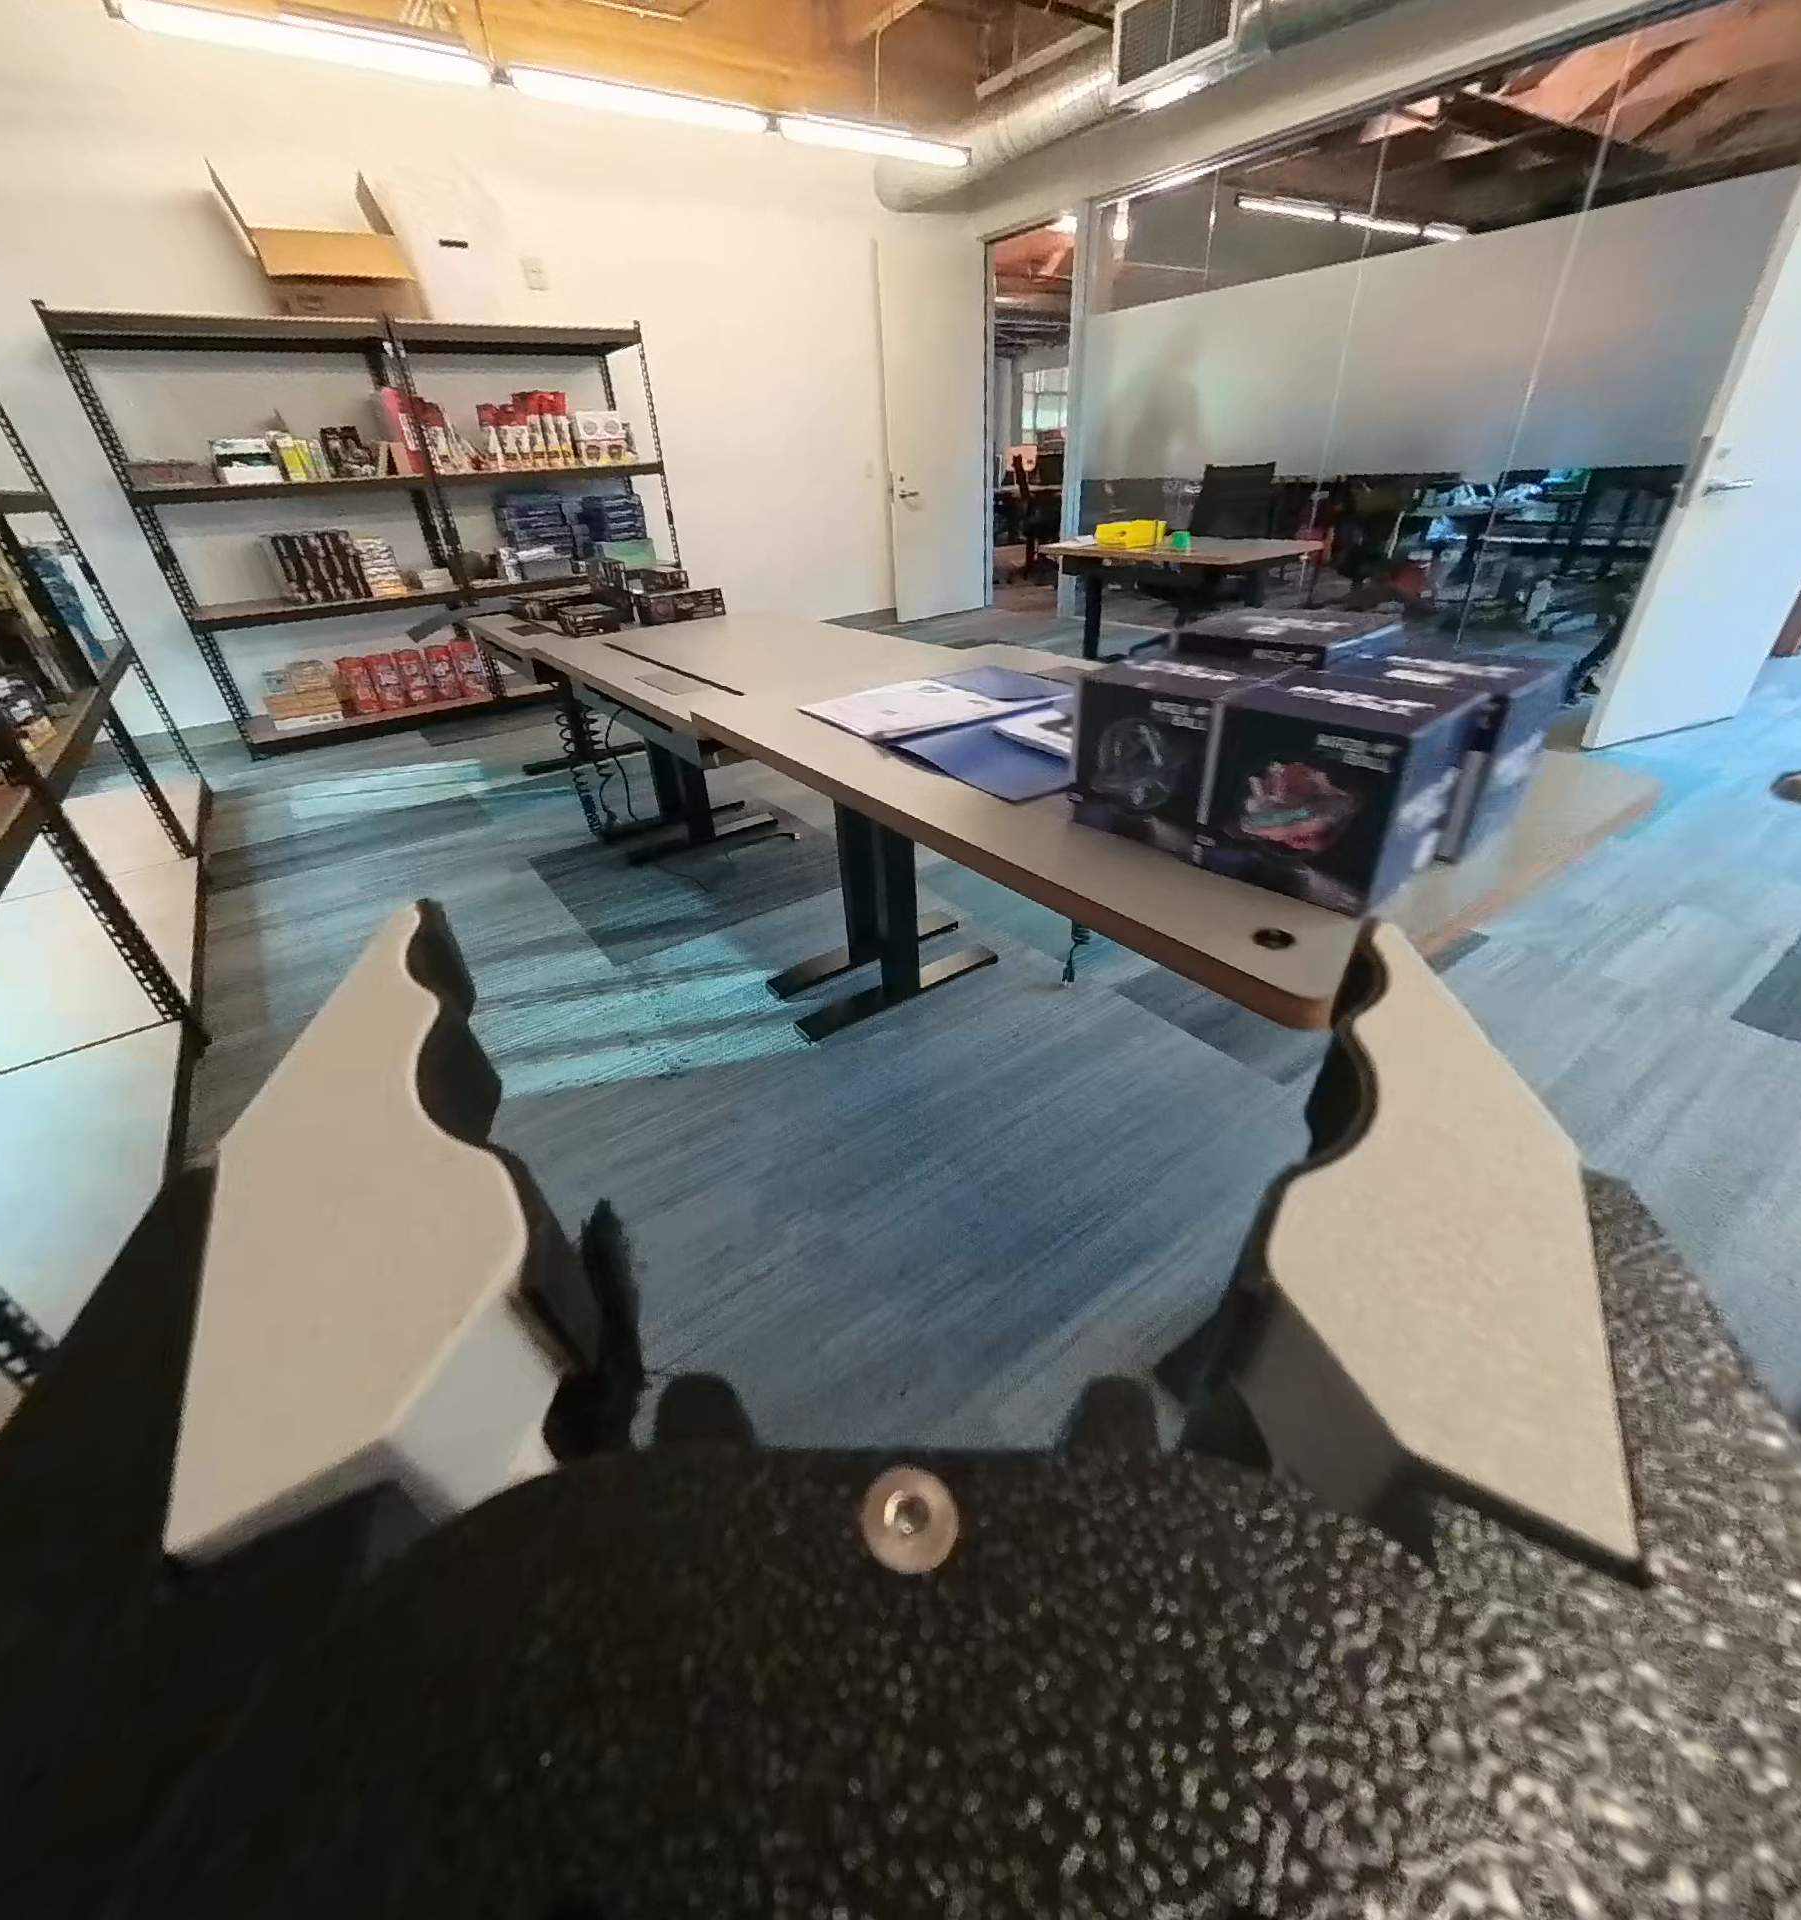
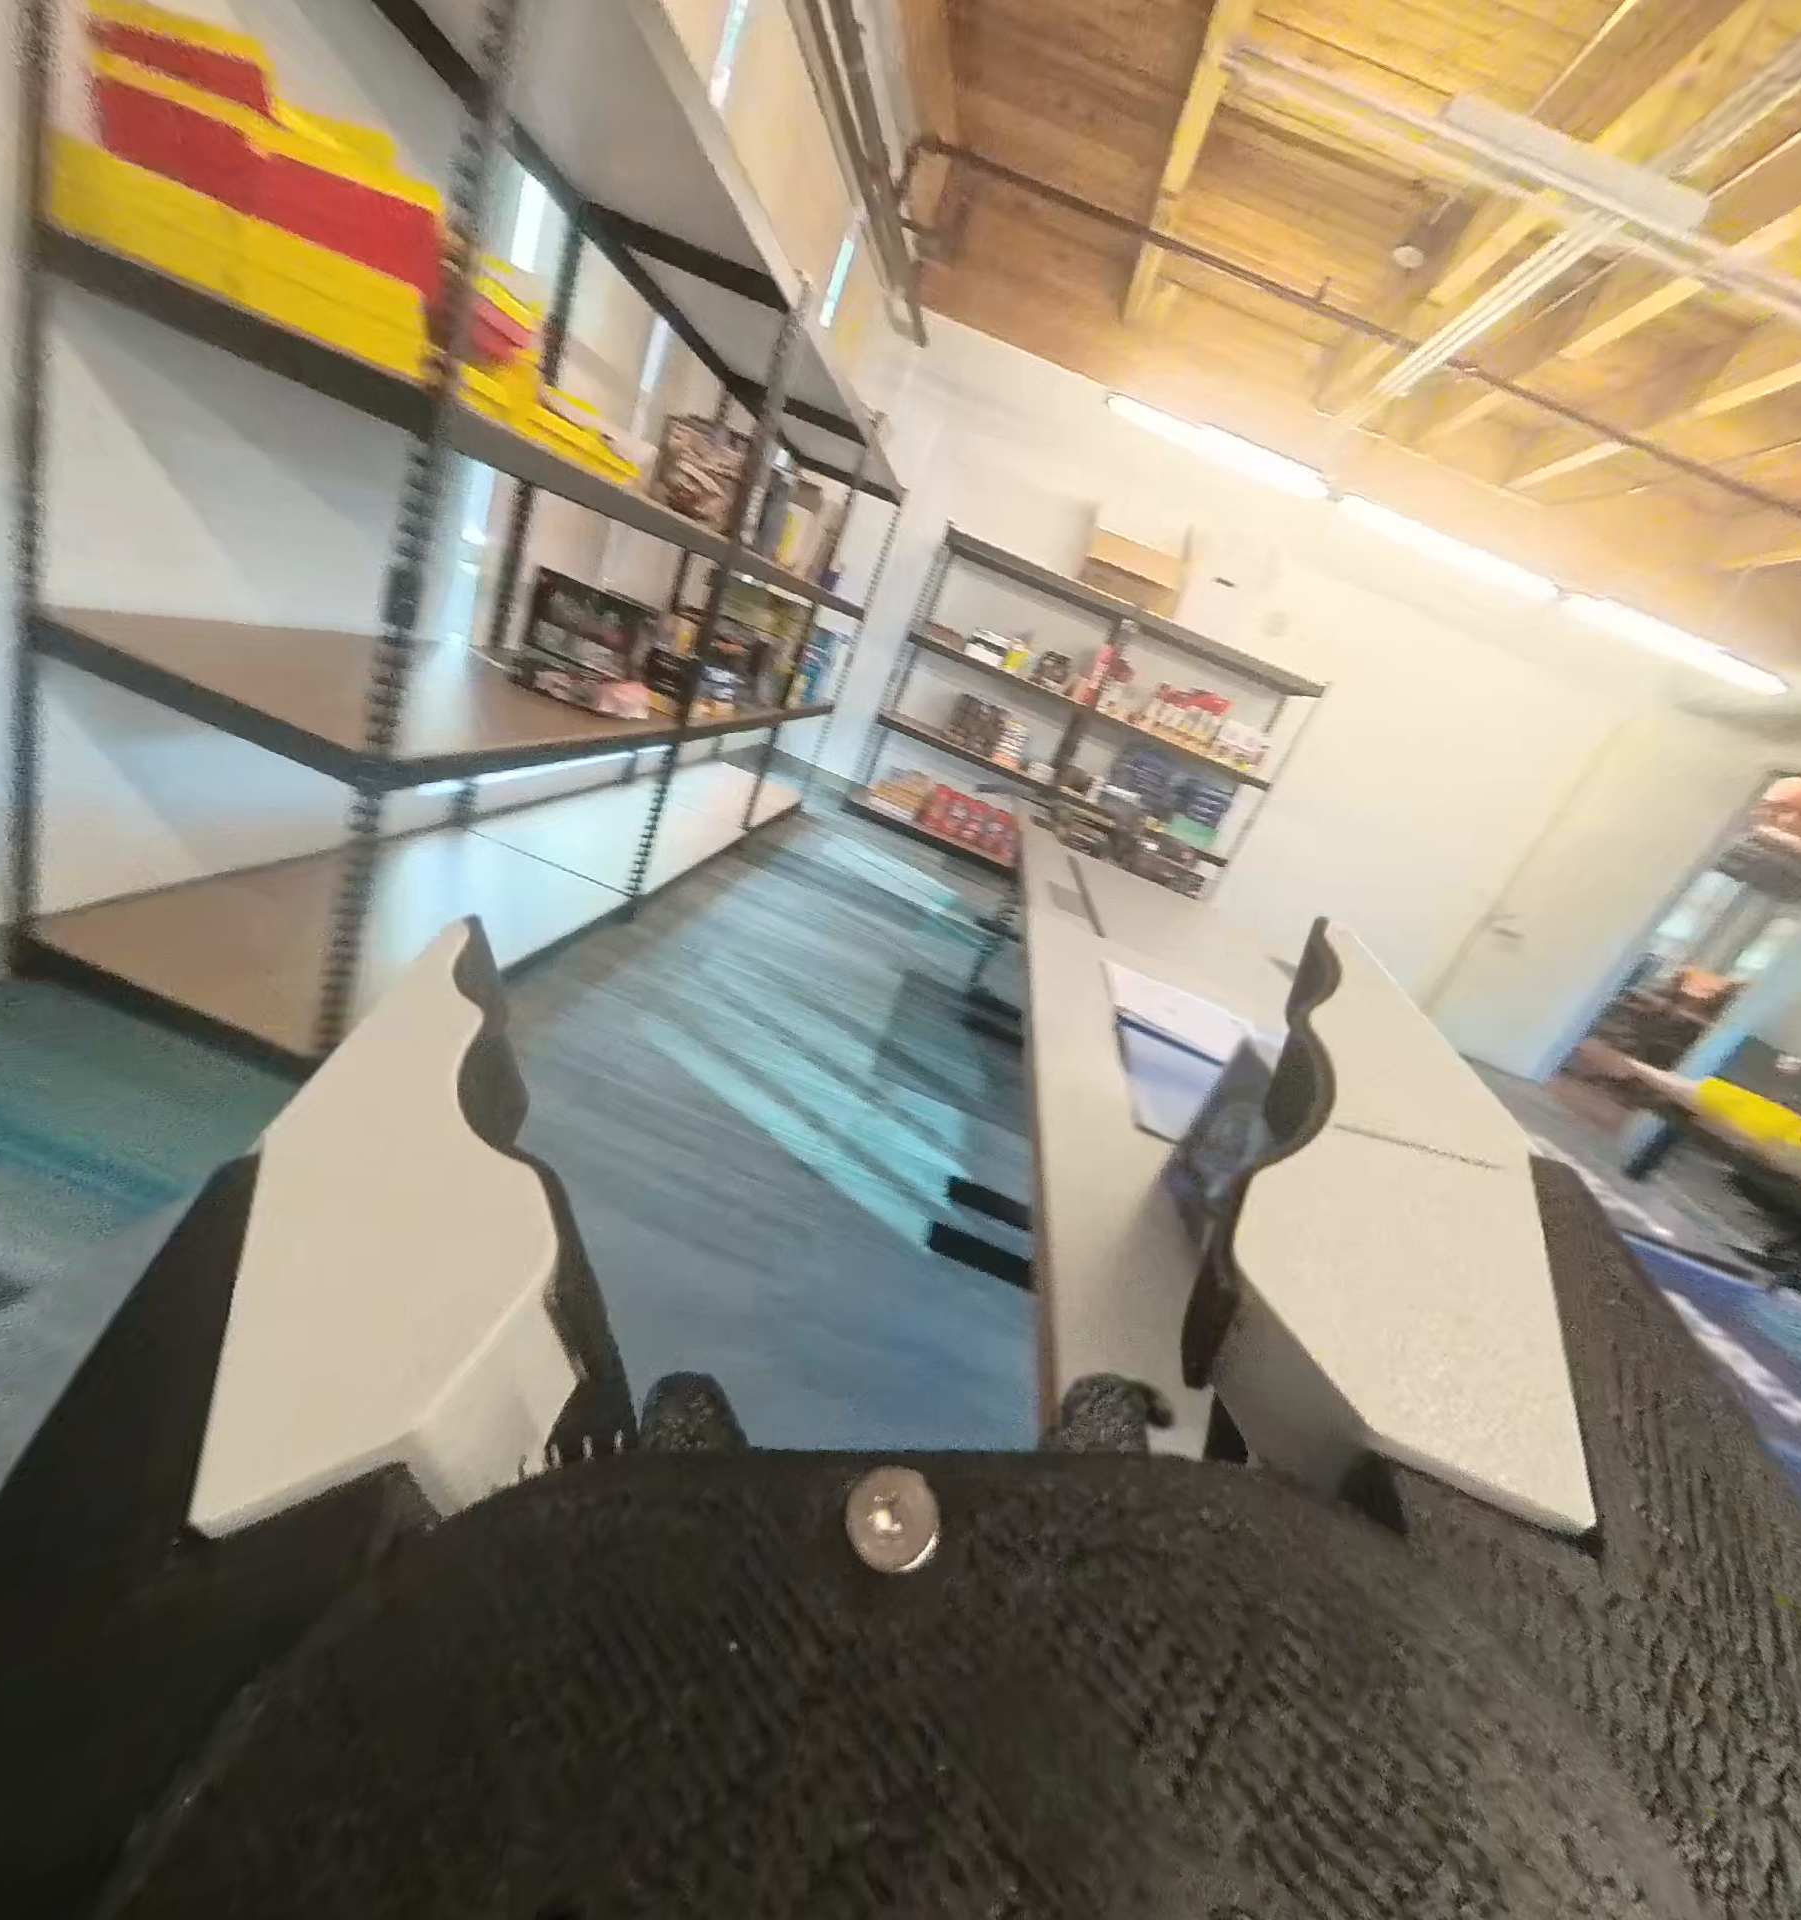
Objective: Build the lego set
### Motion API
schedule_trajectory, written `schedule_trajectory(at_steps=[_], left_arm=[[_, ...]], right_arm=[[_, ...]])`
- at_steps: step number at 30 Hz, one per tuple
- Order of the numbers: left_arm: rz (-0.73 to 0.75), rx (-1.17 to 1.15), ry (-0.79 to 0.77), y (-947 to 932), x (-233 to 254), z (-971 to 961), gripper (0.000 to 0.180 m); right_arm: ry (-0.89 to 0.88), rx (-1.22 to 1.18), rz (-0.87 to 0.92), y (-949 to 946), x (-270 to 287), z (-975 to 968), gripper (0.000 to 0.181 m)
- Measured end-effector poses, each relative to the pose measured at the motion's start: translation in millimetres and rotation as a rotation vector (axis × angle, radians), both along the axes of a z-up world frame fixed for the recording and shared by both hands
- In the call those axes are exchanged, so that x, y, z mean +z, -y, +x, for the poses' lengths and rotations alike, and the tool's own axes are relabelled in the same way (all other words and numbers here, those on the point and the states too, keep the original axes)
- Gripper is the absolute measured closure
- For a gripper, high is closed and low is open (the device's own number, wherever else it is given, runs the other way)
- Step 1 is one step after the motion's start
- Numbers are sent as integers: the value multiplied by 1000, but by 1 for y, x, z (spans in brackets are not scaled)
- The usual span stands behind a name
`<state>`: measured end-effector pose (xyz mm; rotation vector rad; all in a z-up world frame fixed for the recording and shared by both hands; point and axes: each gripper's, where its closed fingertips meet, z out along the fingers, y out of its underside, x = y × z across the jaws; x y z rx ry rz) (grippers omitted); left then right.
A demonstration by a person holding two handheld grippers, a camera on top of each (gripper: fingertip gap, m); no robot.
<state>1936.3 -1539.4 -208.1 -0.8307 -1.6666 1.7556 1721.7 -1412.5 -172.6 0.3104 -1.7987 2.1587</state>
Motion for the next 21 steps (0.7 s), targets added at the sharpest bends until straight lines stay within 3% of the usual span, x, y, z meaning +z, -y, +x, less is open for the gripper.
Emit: schedule_trajectory(at_steps=[4, 6, 9, 14, 21], left_arm=[[18, 33, -19, 109, -7, -59, 25], [54, 17, -49, 164, 2, -93, 32], [47, -2, -70, 229, 24, -131, 26], [-106, 285, 46, 351, 18, -115, 22], [-22, 612, 48, 534, -40, -49, 22]], right_arm=[[-4, -185, -173, 86, 22, -103, 21], [-9, -191, -242, 140, 44, -139, 21], [-1, -126, -251, 239, 66, -174, 21], [88, 61, -197, 420, 59, -187, 21], [97, 235, -167, 668, 33, -179, 22]])
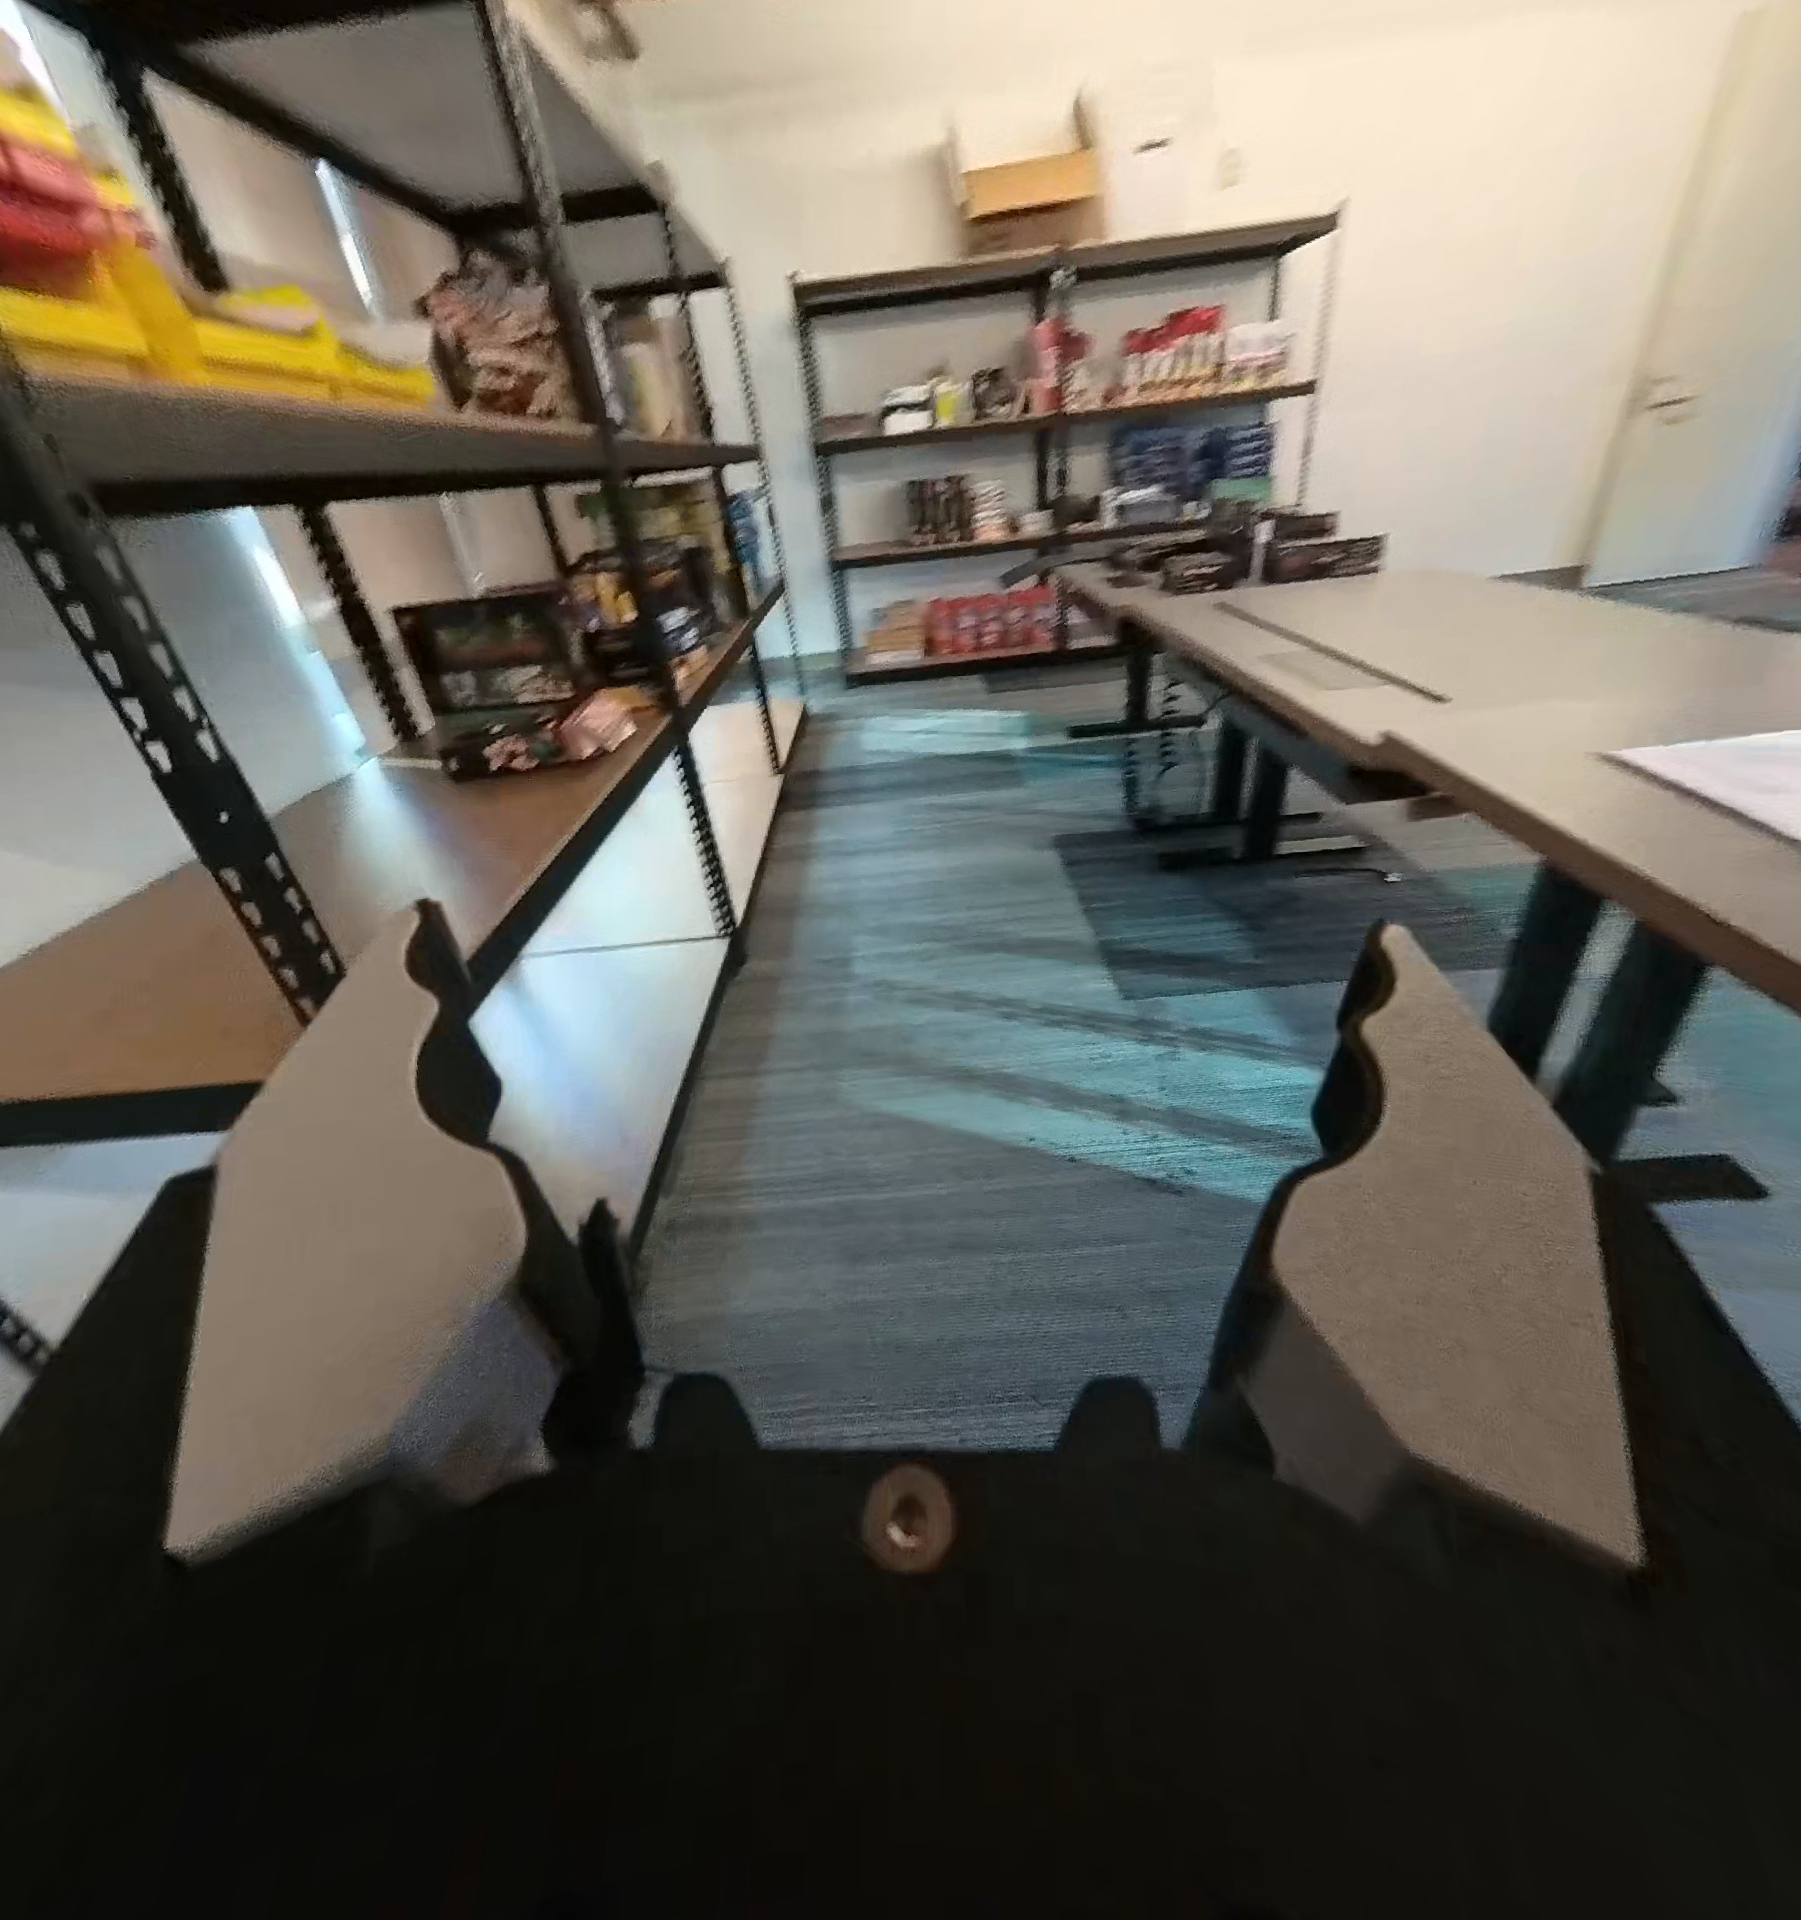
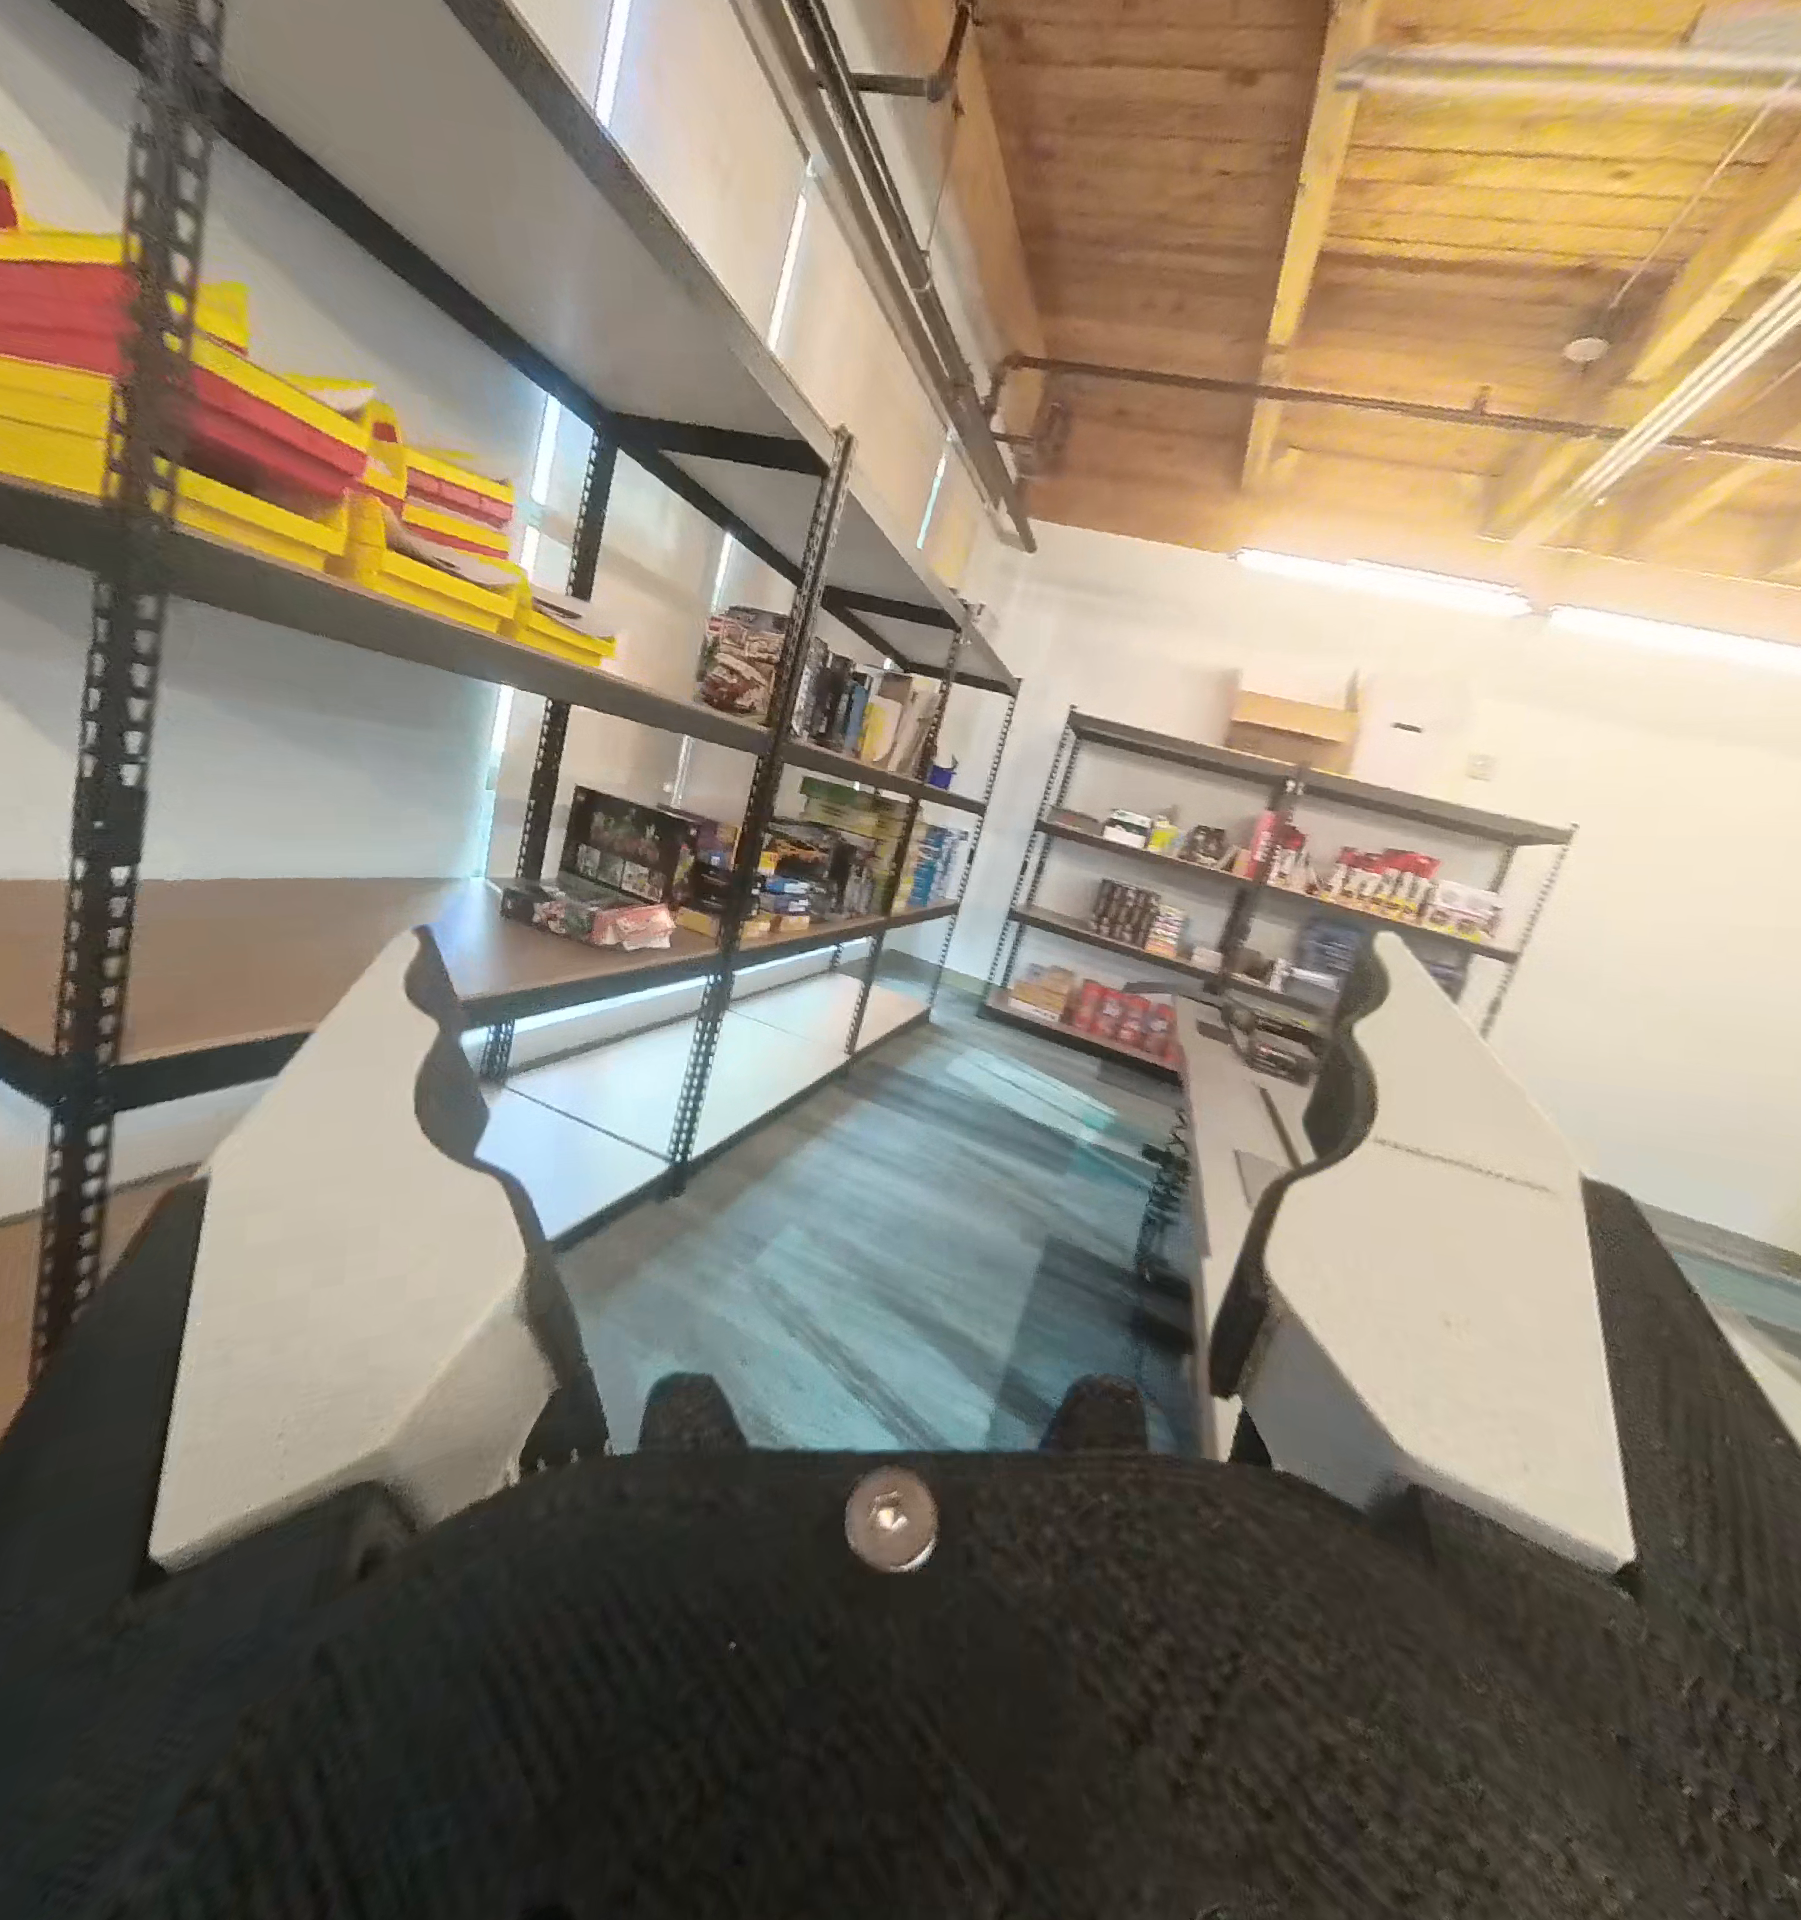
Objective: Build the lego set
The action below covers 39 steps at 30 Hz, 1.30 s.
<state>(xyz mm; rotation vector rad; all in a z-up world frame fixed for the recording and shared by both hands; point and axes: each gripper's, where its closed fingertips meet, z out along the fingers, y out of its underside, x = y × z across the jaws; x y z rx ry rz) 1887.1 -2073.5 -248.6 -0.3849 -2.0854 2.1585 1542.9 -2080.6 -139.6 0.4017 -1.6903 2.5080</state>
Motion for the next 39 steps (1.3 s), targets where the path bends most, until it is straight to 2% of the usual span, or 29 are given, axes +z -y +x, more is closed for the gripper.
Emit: schedule_trajectory(at_steps=[5, 10, 14, 18, 22, 25, 30, 34, 39], left_arm=[[83, 88, -69, 174, -5, 1, 22], [34, -92, -46, 345, 33, -85, 22], [-20, -268, -9, 465, 51, -175, 22], [-94, -329, -27, 578, 57, -244, 22], [-41, -328, -72, 691, 38, -292, 23], [55, -340, -103, 769, 36, -319, 23], [-15, -220, -7, 880, 48, -308, 22], [60, -87, -98, 953, 18, -269, 23], [168, 54, -35, 1055, -38, -207, 22]], right_arm=[[88, 99, 62, 179, 5, -10, 22], [77, 77, 39, 303, 26, -55, 22], [86, -38, 110, 384, -10, -123, 23], [52, -152, 191, 477, -58, -196, 23], [83, -144, 175, 600, -65, -244, 23], [106, -70, 187, 707, -46, -255, 24], [12, 101, 164, 860, -24, -225, 29], [20, 277, 182, 964, -31, -178, 29], [-14, 440, 161, 1084, -52, -116, 31]])
